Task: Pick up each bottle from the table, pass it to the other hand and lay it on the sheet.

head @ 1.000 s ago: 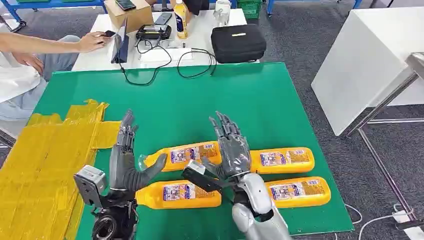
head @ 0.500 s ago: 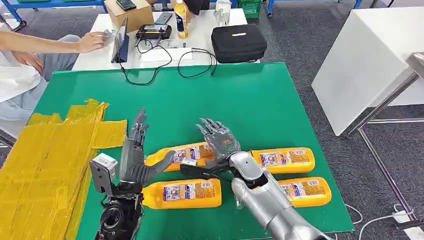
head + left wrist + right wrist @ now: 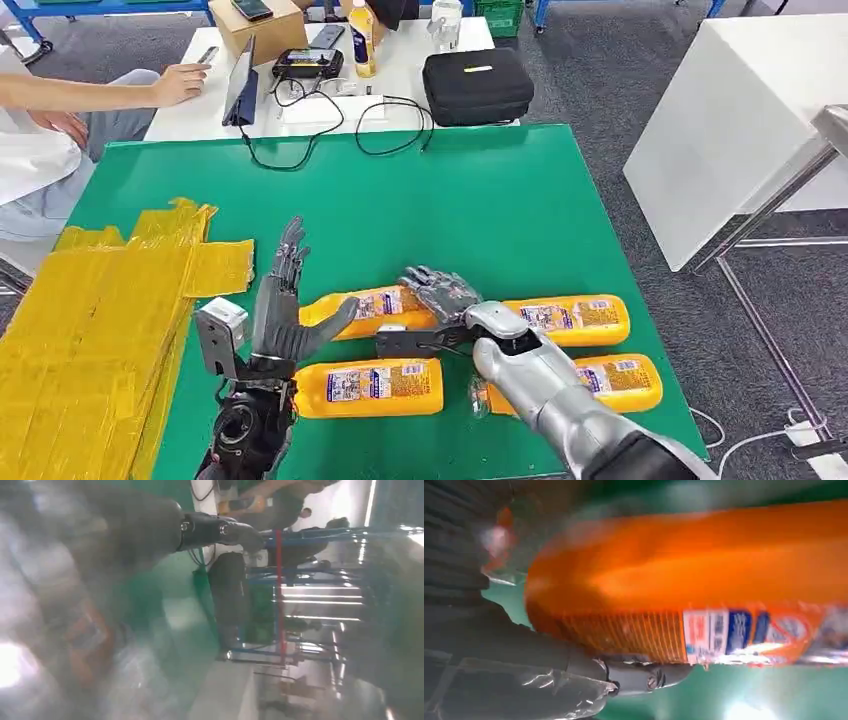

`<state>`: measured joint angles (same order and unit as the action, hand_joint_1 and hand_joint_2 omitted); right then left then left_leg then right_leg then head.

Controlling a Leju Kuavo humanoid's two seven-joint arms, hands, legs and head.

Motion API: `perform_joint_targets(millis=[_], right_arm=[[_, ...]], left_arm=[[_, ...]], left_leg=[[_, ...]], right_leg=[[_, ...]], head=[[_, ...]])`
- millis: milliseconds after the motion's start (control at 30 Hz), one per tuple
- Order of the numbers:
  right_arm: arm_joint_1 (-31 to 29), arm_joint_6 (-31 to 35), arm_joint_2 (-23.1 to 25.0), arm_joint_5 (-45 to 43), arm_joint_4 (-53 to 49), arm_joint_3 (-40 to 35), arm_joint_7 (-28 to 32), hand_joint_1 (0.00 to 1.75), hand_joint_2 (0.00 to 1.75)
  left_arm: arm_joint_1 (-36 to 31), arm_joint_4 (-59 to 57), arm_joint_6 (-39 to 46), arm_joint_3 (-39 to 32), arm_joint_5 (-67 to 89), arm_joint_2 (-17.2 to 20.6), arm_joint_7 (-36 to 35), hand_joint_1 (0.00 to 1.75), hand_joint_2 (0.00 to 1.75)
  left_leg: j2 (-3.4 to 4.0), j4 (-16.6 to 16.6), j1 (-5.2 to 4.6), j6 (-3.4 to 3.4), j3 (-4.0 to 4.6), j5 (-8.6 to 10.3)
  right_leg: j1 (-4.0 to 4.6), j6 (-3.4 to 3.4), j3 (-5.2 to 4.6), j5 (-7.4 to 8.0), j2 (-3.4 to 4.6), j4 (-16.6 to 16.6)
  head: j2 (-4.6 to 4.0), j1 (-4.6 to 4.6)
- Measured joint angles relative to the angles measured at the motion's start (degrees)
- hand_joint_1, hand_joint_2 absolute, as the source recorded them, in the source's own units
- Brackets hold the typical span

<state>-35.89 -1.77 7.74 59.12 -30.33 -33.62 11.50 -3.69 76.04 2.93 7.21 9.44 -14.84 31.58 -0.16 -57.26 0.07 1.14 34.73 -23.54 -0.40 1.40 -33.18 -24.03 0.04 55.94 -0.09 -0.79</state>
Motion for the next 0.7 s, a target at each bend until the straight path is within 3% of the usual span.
perform_joint_targets(millis=[100, 200, 233, 267, 300, 433, 700], right_arm=[[-0.6, -0.3, 0.0, -0.1, 1.4, 0.0, 0.0, 0.0, 1.75], [-1.5, -1.4, 0.2, 0.4, 2.9, -0.2, -4.1, 0.0, 1.75], [-1.9, -2.0, 0.3, 0.3, 3.6, -0.2, -5.7, 1.06, 1.75], [-2.3, -2.4, 0.5, 0.1, 4.2, -0.2, -6.9, 1.55, 1.75], [-2.8, -2.7, 0.6, 0.0, 4.9, -0.2, -7.8, 1.75, 1.75], [-3.4, -0.2, 1.0, -1.3, 6.4, 0.1, -9.6, 1.75, 1.75], [-0.2, 19.0, 1.9, -6.4, 5.6, 5.3, -6.1, 1.75, 1.75]], left_arm=[[-0.2, -0.5, 0.1, 0.0, 0.0, 0.0, 0.0, 0.0, 1.75], [-0.5, -0.9, 0.2, 0.0, -0.1, 0.0, 0.0, 0.0, 1.75], [-0.6, -1.1, 0.3, 0.0, -0.2, 0.0, 0.0, 0.0, 1.75], [-0.7, -1.2, 0.4, 0.0, -0.2, 0.0, 0.0, 0.0, 1.75], [-0.7, -1.4, 0.5, 0.1, -0.3, 0.0, 0.0, 0.0, 1.75], [-0.8, -1.9, 0.7, 0.2, -0.5, 0.0, 0.0, 0.0, 1.75], [0.1, -1.7, 1.5, 0.6, -0.1, -0.4, -0.7, 0.0, 1.75]], left_leg=[[0.0, 0.0, 0.0, 0.0, 0.0, 0.0], [0.0, 0.0, 0.0, 0.0, -0.04, 0.0], [0.01, 0.0, 0.0, 0.0, -0.05, 0.0], [0.02, 0.0, 0.0, 0.0, -0.08, 0.0], [0.01, 0.0, 0.0, 0.0, -0.12, 0.0], [0.01, 0.0, 0.01, 0.0, -0.16, 0.0], [-0.01, 0.0, -0.02, 0.02, -0.09, 0.01]], right_leg=[[0.0, 0.0, 0.01, 0.0, 0.01, 0.0], [0.0, 0.0, 0.02, 0.0, 0.01, 0.0], [0.0, 0.0, 0.02, 0.0, 0.02, 0.0], [0.0, 0.0, 0.05, 0.0, 0.01, 0.0], [0.0, 0.0, 0.08, 0.0, 0.01, 0.0], [0.0, 0.0, 0.15, 0.0, 0.0, 0.0], [0.0, 0.02, 0.12, 0.01, 0.0, 0.0]], head=[[0.0, 0.0], [0.0, 0.0], [0.0, 0.0], [0.0, 0.0], [0.0, 0.0], [0.0, 0.0], [0.0, 0.02]])
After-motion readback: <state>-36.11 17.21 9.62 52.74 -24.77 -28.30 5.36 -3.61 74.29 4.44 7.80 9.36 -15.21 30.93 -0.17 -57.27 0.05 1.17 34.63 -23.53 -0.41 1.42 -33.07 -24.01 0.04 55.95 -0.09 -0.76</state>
